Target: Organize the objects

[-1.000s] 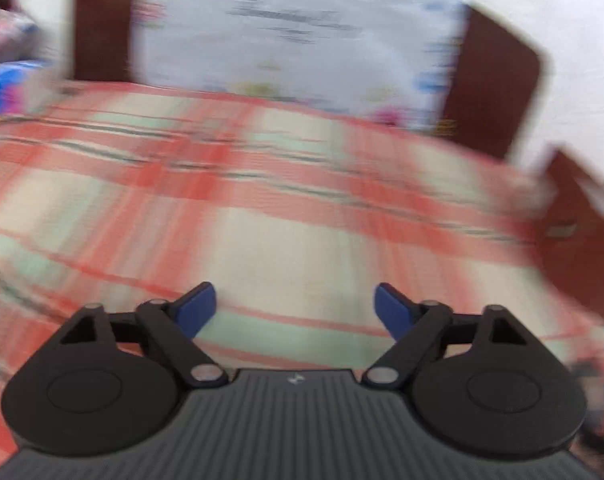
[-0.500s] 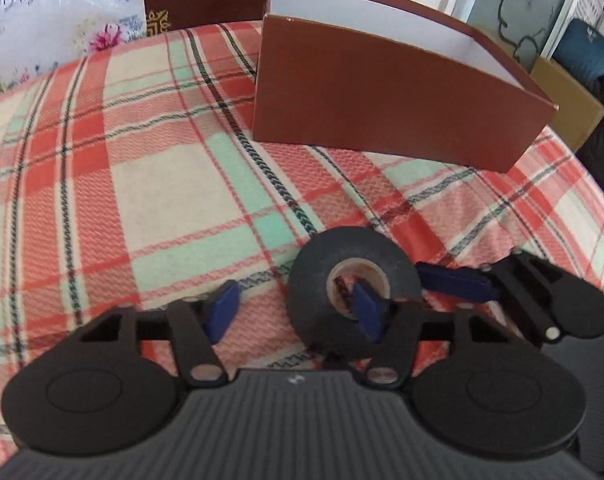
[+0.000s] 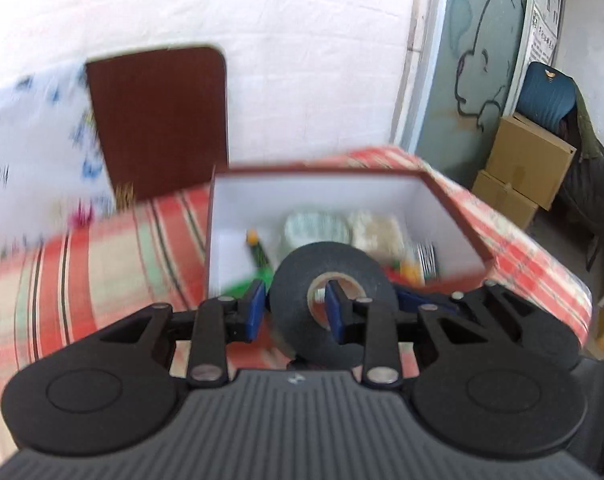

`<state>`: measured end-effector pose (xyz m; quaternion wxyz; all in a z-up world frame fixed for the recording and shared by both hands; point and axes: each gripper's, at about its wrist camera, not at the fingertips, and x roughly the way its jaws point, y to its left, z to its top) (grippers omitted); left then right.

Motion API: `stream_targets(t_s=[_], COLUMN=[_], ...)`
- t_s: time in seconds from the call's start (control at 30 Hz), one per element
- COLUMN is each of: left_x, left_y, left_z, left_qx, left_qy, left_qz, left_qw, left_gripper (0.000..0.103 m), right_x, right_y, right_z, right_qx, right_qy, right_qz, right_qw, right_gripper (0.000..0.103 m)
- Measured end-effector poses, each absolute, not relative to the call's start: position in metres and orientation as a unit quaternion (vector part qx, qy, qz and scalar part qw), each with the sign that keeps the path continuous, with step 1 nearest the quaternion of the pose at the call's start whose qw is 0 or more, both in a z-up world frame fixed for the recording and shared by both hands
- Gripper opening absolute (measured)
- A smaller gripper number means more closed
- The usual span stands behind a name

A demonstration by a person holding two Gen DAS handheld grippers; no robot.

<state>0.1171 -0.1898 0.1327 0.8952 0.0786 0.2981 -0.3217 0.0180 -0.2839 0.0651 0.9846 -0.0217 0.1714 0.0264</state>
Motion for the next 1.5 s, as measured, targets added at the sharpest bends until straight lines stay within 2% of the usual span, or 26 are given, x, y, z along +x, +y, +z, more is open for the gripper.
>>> stream_targets(t_s=[0.17,0.27,0.37,0.47,0.97,1.13,1.2,1.3,1.5], left_x=[0.158,0.169,0.166,0.157,0.094,0.079,0.076,0.071,0.061], left_y=[-0.227,-0.239,-0.238,-0.222,-0.167,-0.148,-0.143,-0.135,-0.131], left_z=[0.126,0.116,0.113,0.116,0.118,0.118,0.117,0.116,0.114], left_qx=[0.070,0.094,0.104,0.093,0.094,0.093,0.092,0.087,0.099], left_qy=[0.306,0.293,0.297,0.296,0.304,0.303,0.305,0.310,0.304], left_qz=[-0.311,-0.272,-0.238,-0.231,-0.178,-0.164,-0.157,-0.148,-0.145], left_qw=[0.897,0.912,0.919,0.922,0.931,0.934,0.935,0.935,0.936], left_gripper=[0.035,0.040,0.041,0.047,0.067,0.094,0.098,0.103,0.103], right_x=[0.067,0.103,0.118,0.101,0.001,-0.014,-0.017,-0.023,-0.034], right_y=[-0.310,-0.319,-0.323,-0.328,-0.391,-0.396,-0.392,-0.384,-0.370], right_z=[0.068,0.051,0.041,0.046,0.066,0.075,0.078,0.083,0.090], right_qx=[-0.025,-0.023,-0.014,0.010,0.226,0.288,0.287,0.287,0.273], right_qy=[0.172,0.191,0.207,0.189,0.190,0.202,0.205,0.205,0.200], right_qz=[-0.013,-0.027,-0.029,-0.025,-0.094,-0.083,-0.078,-0.073,-0.071], right_qw=[0.985,0.981,0.978,0.982,0.951,0.932,0.933,0.933,0.938], right_gripper=[0.076,0.077,0.086,0.083,0.088,0.092,0.094,0.098,0.100])
